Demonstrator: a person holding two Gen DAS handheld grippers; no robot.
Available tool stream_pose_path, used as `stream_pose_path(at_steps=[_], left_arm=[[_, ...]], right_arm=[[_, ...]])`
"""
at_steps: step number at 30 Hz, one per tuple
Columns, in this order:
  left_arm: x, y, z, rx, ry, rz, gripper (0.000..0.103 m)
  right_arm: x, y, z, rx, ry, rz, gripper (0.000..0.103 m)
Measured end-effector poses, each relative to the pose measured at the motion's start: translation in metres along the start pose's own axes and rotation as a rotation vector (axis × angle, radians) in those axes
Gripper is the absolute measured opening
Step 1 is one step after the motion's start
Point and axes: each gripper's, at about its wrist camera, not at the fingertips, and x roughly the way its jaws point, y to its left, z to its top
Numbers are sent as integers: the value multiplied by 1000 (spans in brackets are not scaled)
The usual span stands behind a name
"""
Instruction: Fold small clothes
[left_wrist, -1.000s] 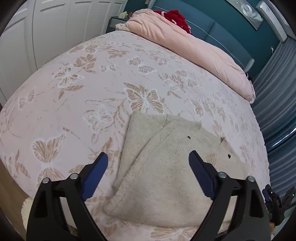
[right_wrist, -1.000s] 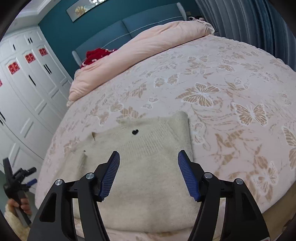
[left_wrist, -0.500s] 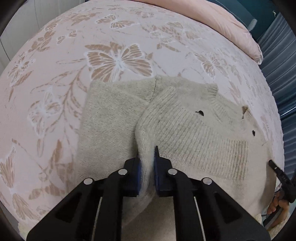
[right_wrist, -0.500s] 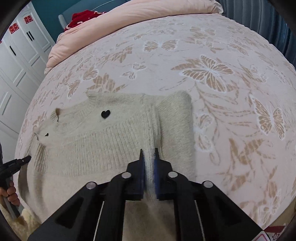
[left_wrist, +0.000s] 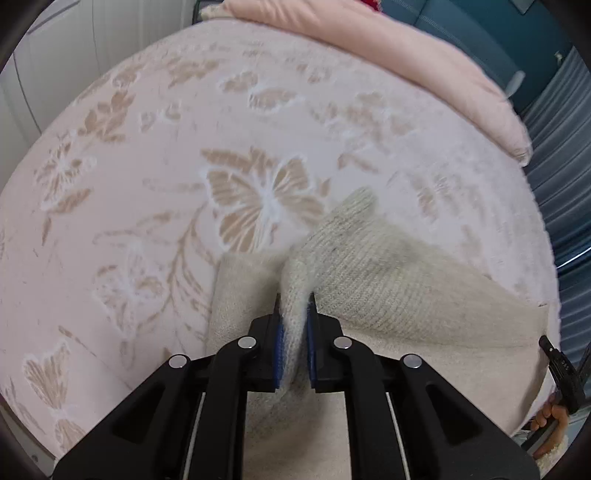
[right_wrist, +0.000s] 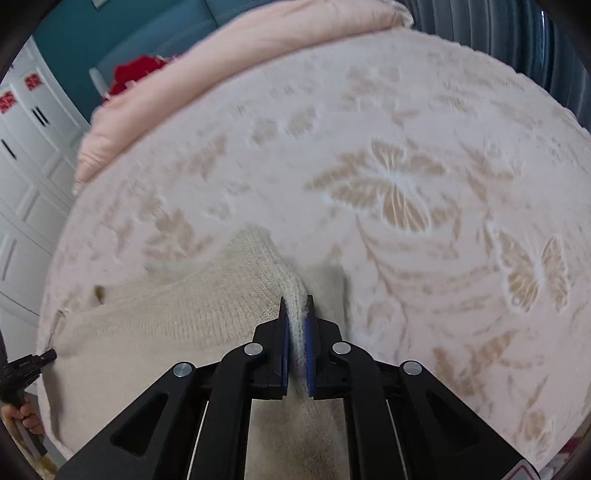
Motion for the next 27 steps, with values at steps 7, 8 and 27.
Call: stream_pose_path(at_steps=[7,8,27], left_arm=[[7,2,-5,27,-15,40,9],[15,5,-6,23,2,47,9],[-33,-80,-128,196,-52,81,50]], right_arm=[[1,0,2,-63,-12,-25,6],[13,-6,-2,-55,31,-40,6],[-39,138,-132,-239,12,200,6]])
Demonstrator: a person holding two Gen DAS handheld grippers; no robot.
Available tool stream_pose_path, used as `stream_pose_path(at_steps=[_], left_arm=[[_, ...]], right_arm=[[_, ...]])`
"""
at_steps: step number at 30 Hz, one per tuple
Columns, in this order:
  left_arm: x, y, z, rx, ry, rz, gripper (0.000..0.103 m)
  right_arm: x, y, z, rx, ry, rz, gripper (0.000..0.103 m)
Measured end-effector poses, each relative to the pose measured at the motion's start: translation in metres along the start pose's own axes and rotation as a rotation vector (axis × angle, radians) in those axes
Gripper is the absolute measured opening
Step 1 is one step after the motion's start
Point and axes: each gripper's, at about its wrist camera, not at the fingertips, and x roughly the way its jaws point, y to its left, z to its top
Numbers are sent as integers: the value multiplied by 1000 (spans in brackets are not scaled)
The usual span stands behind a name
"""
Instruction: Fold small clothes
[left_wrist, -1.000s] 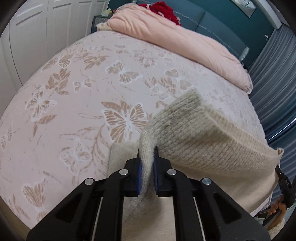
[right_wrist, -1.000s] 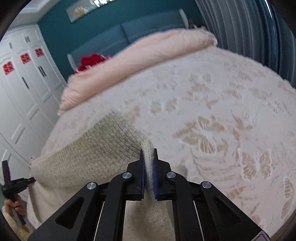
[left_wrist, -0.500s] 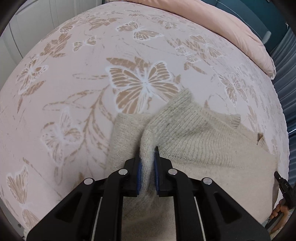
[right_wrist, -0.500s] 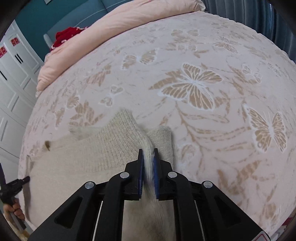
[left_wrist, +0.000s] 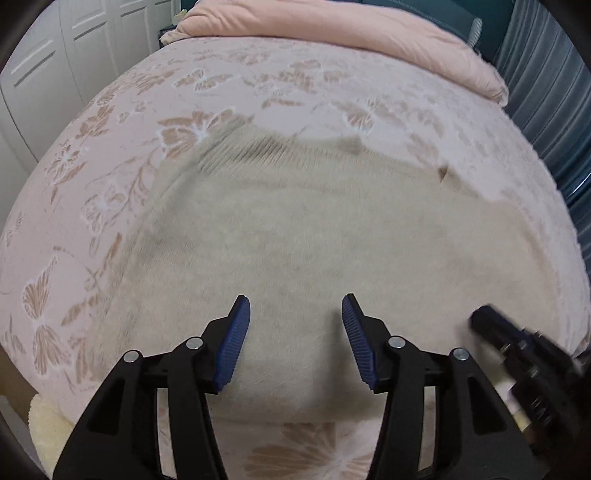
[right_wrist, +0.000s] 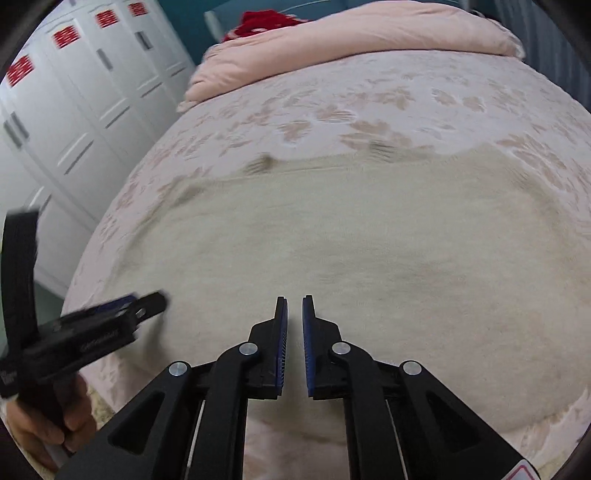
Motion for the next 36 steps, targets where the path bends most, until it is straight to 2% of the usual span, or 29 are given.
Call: stream_pose_path(at_steps=[3,4,6,7,8,10,12,13,15,16,17,19,22,24,26,27,29,31,33,35,36], left_arm=[[5,29,-16,-39,17,22,50],[4,39,-19,-49,11,3,50],[2,51,-24,-54,11,-7,50],[3,52,-26,-45,9,-5,50],[3,50,-27,-33,3,7,50],[3,41,-29,-10,-5,49,50],[5,33,-29,-7,-9,85,53],[5,31,-29,-9,-8,95,54],[5,29,-28,-9,-1,106,56],[4,31,-27,-14,4,100,56],[1,33,-26,-24,10,85,56],[-5,40,-27,-43,7,49,56],[-3,48,-34,-64,22,40,58],[0,47,-37,-73,18,44,58],[-2,41,-37,-56,17,71,59],[-2,38,-37,-48,19,79,60],[-3,38,-36,-46,30,74,61],[-4,41,-37,-53,35,57,62],[-1,46,-38,-67,39,36,64],[2,46,-39,-70,36,36,66],[4,44,-39,-65,34,45,67]], right_arm=[[-23,-95,2,228,-43,-134,0],[-32,-128,-2,292,-45,-193,0],[-50,-170,-9,368,-60,-177,0],[-62,-176,-12,393,-63,-234,3],[-74,-175,-13,398,-81,-246,10],[-90,-162,-16,373,-128,-185,11],[-88,-144,-19,312,-130,-141,10],[-79,-140,-22,267,-104,-152,9],[-49,-141,-29,211,0,-270,1],[-52,-140,-31,224,-14,-268,4],[-61,-135,-28,241,-43,-254,8],[-76,-113,-17,237,-96,-161,11],[-65,-68,3,126,-69,-78,10],[-35,-49,13,58,-38,-89,10],[16,-48,15,49,95,-151,9],[32,-46,14,32,120,-186,7],[23,-28,24,-1,85,-225,13],[0,-16,32,42,17,-118,12],[-9,0,37,16,-11,-104,12],[8,6,35,-43,21,-136,12],[27,3,31,-56,84,-166,11]])
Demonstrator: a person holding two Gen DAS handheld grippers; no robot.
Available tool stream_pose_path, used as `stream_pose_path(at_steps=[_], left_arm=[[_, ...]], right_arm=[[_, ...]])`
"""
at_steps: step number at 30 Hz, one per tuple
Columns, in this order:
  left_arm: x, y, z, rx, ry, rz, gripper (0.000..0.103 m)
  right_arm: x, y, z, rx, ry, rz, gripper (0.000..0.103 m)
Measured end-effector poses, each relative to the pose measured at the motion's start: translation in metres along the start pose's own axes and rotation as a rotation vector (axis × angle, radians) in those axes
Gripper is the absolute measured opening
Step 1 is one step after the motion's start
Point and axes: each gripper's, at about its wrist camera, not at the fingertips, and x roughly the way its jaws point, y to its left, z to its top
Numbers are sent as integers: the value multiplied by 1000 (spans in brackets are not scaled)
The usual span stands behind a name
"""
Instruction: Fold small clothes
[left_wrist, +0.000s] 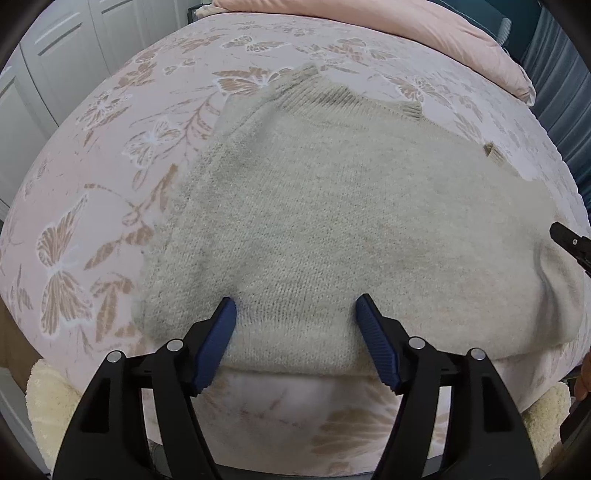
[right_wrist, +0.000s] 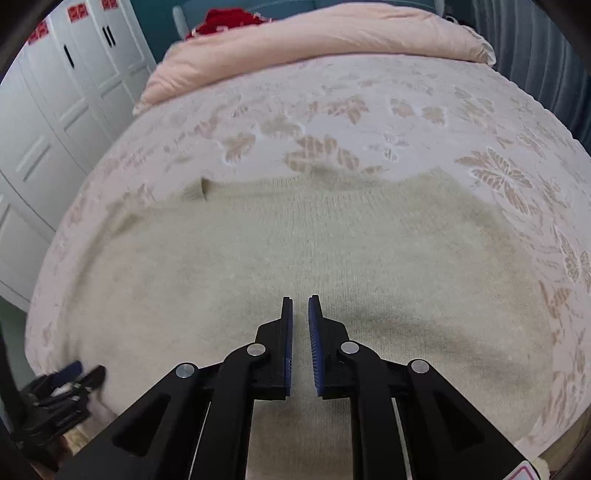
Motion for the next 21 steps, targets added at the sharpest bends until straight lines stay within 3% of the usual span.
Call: stream_pose_path(at_steps=[1,3,6,7,11,14,16,21], left_arm=[[1,-3,0,6,0,12,68],[-1,-6,1,11,2,23,68],[-15,0,-1,-6,-29,-10,68],[-19,3,-2,-15,-37,-13,68],[-25,9,-9,-32,-35,-10,68],[-29,10,-13,-30,-26,-13,68],[-34,12,-16,-32,-36,-18,68],[-28,24,-22,-79,1,-32,68]], right_arm=[[20,-2,-4,-9,65,-22,9],[12,4,-2,-13,15,-42,14],[-16,19,5,27,-55,66,13],[-19,28,4,11,-63,64,13],[32,51,-6,-108,48,-9,12],[20,63,0,-105,30,-52,14],[1,68,5,-60,-3,53,13],[-18,97,15,-132,-61,70,13]])
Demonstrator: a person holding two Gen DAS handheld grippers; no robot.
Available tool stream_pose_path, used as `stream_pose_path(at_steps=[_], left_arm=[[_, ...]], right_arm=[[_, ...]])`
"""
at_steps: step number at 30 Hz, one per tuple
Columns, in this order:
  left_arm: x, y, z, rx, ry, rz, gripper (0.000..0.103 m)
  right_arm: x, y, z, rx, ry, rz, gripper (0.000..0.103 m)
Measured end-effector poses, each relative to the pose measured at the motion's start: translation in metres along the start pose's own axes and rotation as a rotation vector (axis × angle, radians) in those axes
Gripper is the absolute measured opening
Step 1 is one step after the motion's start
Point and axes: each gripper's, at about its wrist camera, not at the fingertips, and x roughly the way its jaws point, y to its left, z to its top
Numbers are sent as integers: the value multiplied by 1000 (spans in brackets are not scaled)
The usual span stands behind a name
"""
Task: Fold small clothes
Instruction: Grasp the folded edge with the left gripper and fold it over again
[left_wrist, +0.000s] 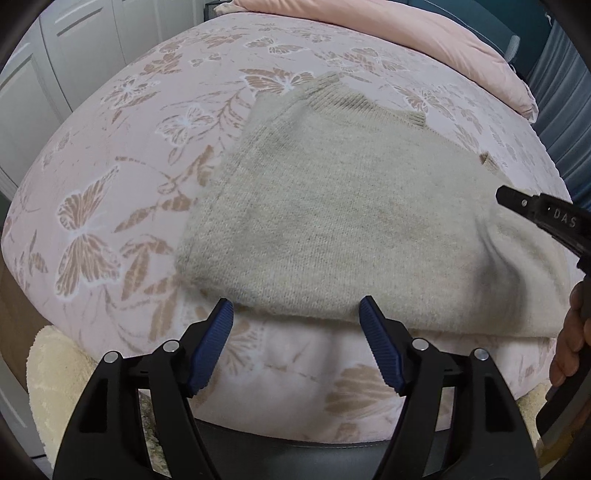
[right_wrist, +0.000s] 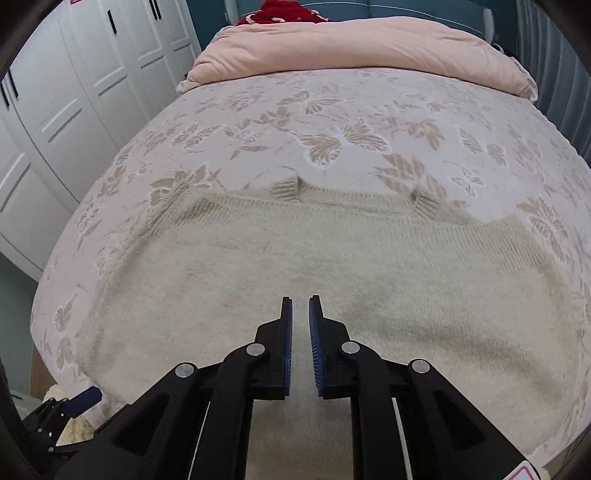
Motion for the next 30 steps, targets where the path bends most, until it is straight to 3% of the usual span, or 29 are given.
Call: stream_pose_path(at_steps=[4,8,10,13,15,17,19,22,25,26,30], left_arm=[[-4,7,-4,-21,1,-17,68],[-8,18,-6,-46,-8,-30,69],[-5,23,-5,-69,5,-40,69],[-1,29,-1,-110,11,-94,69],[0,35,2,-172,8,-172,73],[4,43,6,-265,10,-236,80],[9,54,9,-373,3,-292,84],[24,66,13,-491,15,-313,88],[34,68,18,-536,22,-317,89],[33,65,21,-522,12,-316,88],[33,52,32,-476,38,-329,29]], right_arm=[[24,-8,13,47,42,-11,13],[71,-14,17,69,148,-32,10],[87,-14,22,72,144,-48,7],[100,0,33,-23,130,-125,7],[103,8,39,-91,137,-164,8],[87,7,41,-67,118,-140,8],[53,-5,33,44,48,-18,11],[14,-29,-1,166,11,61,13],[-3,-42,-47,193,47,85,14],[-1,-41,-57,181,66,88,14],[14,-40,-79,114,43,99,13]])
